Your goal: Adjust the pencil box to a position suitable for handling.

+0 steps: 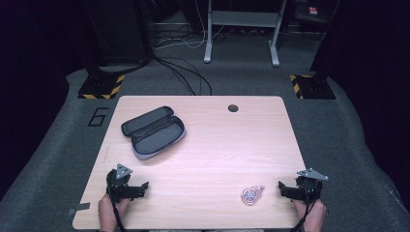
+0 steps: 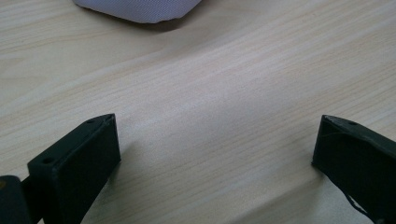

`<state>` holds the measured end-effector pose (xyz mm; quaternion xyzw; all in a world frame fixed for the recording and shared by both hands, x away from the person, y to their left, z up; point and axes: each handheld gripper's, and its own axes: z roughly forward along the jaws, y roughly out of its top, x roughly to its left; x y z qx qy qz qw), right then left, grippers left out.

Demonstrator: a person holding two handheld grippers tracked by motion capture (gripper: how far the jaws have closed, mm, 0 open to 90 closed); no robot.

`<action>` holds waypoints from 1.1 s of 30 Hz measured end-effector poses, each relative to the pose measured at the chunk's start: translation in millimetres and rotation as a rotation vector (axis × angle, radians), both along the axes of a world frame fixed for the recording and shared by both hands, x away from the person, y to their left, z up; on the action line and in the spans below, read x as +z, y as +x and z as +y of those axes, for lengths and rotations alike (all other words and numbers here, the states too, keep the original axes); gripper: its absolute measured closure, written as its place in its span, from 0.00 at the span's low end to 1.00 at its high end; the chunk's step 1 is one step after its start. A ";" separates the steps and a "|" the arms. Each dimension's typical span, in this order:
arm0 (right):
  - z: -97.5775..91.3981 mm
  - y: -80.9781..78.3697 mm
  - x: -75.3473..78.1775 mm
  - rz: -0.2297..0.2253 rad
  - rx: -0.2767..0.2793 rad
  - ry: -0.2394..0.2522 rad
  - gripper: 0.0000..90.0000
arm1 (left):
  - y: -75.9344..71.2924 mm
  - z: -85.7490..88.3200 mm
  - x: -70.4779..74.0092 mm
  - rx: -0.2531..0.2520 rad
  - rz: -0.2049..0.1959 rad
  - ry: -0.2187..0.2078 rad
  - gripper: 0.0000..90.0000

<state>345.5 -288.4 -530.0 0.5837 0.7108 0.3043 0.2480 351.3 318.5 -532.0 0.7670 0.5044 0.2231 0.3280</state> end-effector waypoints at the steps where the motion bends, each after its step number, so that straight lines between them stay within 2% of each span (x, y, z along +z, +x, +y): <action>1: -0.2 0.0 0.2 0.003 0.002 0.001 0.00 | 0.0 0.0 0.0 0.000 0.000 0.000 0.00; 17: 0.3 0.3 0.2 0.002 -0.006 0.003 0.00 | 0.0 -0.1 -0.1 0.003 -0.001 -0.002 0.00; 22: -0.7 0.9 1.2 0.015 -0.007 0.001 0.00 | -0.2 0.7 1.5 -0.007 0.018 0.004 0.00; 23: -1.1 0.9 1.4 0.014 -0.007 0.007 0.00 | 0.1 0.0 -0.3 0.000 -0.004 -0.002 0.00; 24: -0.9 -0.4 2.2 0.017 -0.016 0.021 0.00 | -0.2 0.8 1.6 -0.008 0.018 0.005 0.00; 25: -0.3 -1.3 2.3 0.016 -0.024 0.020 0.00 | -0.1 0.7 1.3 -0.007 0.015 0.005 0.00; 26: 0.8 -3.2 3.7 0.039 -0.024 0.009 0.00 | -0.1 0.5 0.9 -0.005 0.010 0.004 0.00; 27: 2.5 -5.3 5.0 0.044 -0.033 0.018 0.00 | -0.1 0.6 1.2 -0.006 0.014 0.004 0.00; 28: 3.3 -6.8 6.1 0.043 -0.025 0.027 0.00 | 0.0 0.0 0.2 0.000 0.001 -0.001 0.00; 29: 5.2 -9.6 8.5 0.034 -0.013 0.043 0.00 | -0.1 0.4 0.9 -0.003 0.010 0.001 0.00; 32: 13.7 -17.6 16.5 0.031 0.015 0.082 0.00 | 0.0 0.2 0.3 -0.001 0.003 0.001 0.00; 33: 21.4 -22.8 21.2 0.032 0.040 0.092 0.00 | -0.1 0.6 1.1 -0.006 0.013 0.005 0.00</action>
